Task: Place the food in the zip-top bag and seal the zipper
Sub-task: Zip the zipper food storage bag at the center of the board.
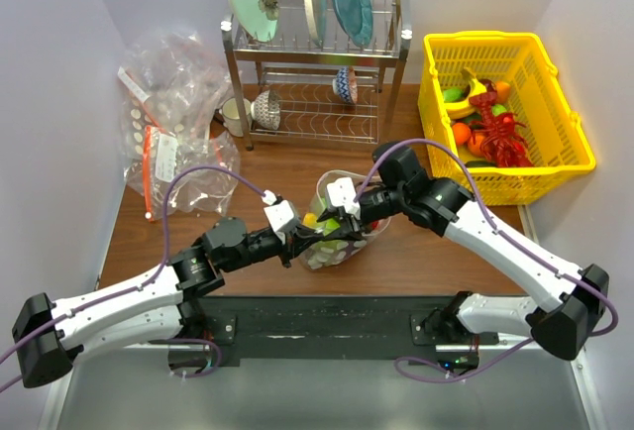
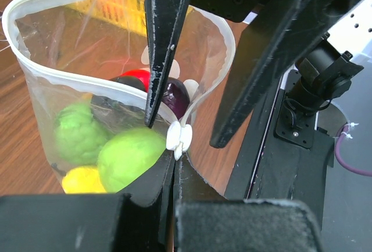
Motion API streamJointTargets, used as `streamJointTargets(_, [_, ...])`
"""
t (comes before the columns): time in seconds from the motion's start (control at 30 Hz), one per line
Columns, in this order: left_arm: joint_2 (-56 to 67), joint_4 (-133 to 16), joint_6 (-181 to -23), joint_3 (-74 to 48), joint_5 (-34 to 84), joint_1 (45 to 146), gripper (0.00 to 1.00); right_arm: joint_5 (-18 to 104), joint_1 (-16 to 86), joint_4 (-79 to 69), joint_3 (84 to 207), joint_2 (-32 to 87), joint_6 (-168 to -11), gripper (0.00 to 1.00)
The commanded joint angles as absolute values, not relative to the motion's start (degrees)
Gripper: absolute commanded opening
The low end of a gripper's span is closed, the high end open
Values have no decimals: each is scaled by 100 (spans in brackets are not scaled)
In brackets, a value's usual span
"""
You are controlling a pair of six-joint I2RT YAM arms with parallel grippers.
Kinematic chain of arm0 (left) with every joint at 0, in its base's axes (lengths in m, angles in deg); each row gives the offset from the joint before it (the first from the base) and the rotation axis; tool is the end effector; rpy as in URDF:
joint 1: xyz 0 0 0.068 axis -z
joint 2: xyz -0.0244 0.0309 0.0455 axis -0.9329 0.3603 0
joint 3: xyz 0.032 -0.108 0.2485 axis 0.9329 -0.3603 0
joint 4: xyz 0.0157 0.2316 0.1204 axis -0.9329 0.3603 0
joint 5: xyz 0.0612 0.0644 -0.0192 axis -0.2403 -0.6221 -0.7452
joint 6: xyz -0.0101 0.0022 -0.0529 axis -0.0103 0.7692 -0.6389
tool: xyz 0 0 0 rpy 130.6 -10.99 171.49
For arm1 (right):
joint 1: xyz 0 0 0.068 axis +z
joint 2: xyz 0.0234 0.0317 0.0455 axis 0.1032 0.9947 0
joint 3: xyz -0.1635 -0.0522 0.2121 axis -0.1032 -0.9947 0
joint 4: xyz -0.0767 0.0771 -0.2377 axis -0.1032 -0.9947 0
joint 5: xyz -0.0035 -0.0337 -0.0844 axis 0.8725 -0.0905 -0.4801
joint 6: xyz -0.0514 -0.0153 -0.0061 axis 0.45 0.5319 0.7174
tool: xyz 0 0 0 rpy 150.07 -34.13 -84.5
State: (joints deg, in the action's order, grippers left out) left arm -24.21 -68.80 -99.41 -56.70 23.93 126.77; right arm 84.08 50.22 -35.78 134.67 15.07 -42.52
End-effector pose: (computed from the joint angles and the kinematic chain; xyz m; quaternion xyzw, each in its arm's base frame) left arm 0.1011 -0.1694 0.2755 0.3419 0.6564 -0.4110 0.5323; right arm 0.1613 0.1949 0.3476 -0.6847 0.4680 0.3819 0.4079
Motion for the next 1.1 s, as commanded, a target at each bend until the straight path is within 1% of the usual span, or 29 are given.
streamJointTargets(0.0, [-2569, -7002, -9936, -5397, 2396, 12698, 0, 8338, 5075, -3640, 13803, 1572, -4087, 42])
streamJointTargets(0.07, [-2586, -6976, -9936, -5388, 2405, 12698, 0, 8347, 5101, -3684, 13830, 1625, -4078, 33])
streamJointTargets(0.1, [-2595, -6950, -9936, -5380, 2405, 12698, 0, 8338, 5101, -3719, 13865, 1669, -4060, 26])
streamJointTargets(0.13, [-2604, -6923, -9936, -5353, 2396, 12698, 0, 8338, 5101, -3824, 13891, 1695, -3999, 10])
streamJointTargets(0.17, [-2613, -6906, -9936, -5353, 2396, 12698, 0, 8338, 5101, -3903, 13926, 1756, -3972, 1])
streamJointTargets(0.3, [-2753, -6800, -9927, -5292, 2308, 12698, 0, 8224, 5101, -4220, 14137, 1810, -3876, 0])
streamJointTargets(0.4, [-2928, -6590, -9883, -5195, 2107, 12698, 0, 8119, 5101, -4159, 14120, 1652, -3963, 0])
streamJointTargets(0.53, [-3122, -5967, -9751, -4749, 1729, 12698, 0, 7706, 5101, -4176, 14085, 1467, -4034, 0])
streamJointTargets(0.63, [-3210, -5405, -9558, -4335, 1684, 12698, 0, 7426, 5101, -4107, 13962, 1310, -4069, 0])
streamJointTargets(0.83, [-3544, -4780, -9321, -3859, 1219, 12698, 0, 6871, 5101, -3913, 13628, 1081, -4218, 0])
streamJointTargets(1.07, [-3782, -4032, -9390, -3499, -11, 12689, 0, 6247, 5092, -3921, 13400, 800, -4675, 0])
